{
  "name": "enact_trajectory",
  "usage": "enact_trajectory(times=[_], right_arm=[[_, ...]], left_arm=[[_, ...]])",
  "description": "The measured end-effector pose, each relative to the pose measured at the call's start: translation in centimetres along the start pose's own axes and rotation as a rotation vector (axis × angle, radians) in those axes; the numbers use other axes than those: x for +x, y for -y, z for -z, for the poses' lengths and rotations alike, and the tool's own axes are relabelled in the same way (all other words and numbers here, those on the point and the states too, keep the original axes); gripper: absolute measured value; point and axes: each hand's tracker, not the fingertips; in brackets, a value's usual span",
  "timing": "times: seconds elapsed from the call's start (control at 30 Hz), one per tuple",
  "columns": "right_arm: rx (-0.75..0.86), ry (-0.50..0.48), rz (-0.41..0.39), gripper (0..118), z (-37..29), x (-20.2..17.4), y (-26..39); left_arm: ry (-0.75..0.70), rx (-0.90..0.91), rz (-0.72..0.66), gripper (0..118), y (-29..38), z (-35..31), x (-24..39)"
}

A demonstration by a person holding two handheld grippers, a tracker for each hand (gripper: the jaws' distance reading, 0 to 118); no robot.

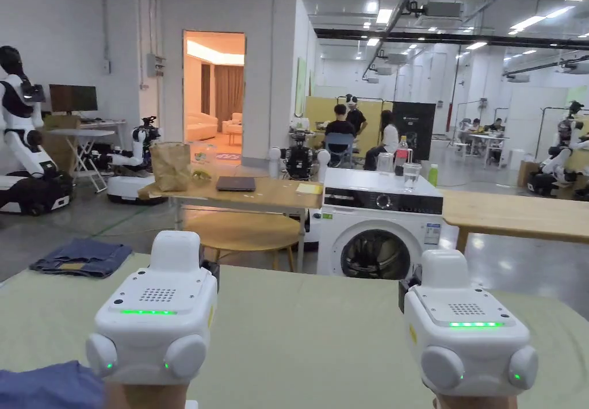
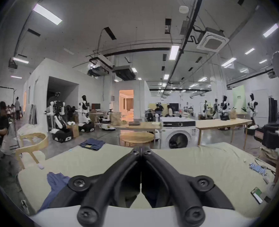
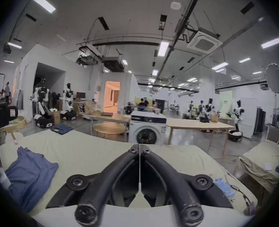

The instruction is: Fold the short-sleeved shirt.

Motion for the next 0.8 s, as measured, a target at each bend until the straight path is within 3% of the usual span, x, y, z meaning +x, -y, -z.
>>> enact_trajectory(times=[0.17,0.33,0.47,0.6,0.67,0.7,0.73,0.8], right_arm=[[-0.014,-0.226,0.021,0,0.7,-10.8,0.0],[-0.081,-0.444,0.068,0,-0.7,-20.6,2.2],[-0.106,-0.505,0.054,0,-1.1,-24.2,4.6],[-0.123,-0.508,0.026,0,-0.1,-25.1,6.5],[-0.132,-0.492,-0.002,0,0.9,-24.9,7.3],[-0.138,-0.483,-0.018,0,1.2,-25.0,7.8],[-0.145,-0.474,-0.025,0,1.7,-24.7,8.1],[-0.160,-0.449,-0.031,0,2.7,-24.0,9.1]], left_arm=[[-0.229,-0.032,0.064,0,3.3,-3.9,-9.6],[-0.406,-0.244,0.095,0,8.8,-7.4,-19.6],[-0.361,-0.479,0.074,0,14.2,-6.4,-23.6],[-0.252,-0.569,-0.030,3,19.5,-2.6,-24.6],[-0.140,-0.664,-0.066,103,22.8,1.3,-24.8],[-0.080,-0.736,-0.072,118,24.6,2.7,-24.4],[-0.050,-0.774,-0.058,116,26.6,3.6,-23.7],[-0.084,-0.755,-0.030,116,24.0,1.5,-24.2]])
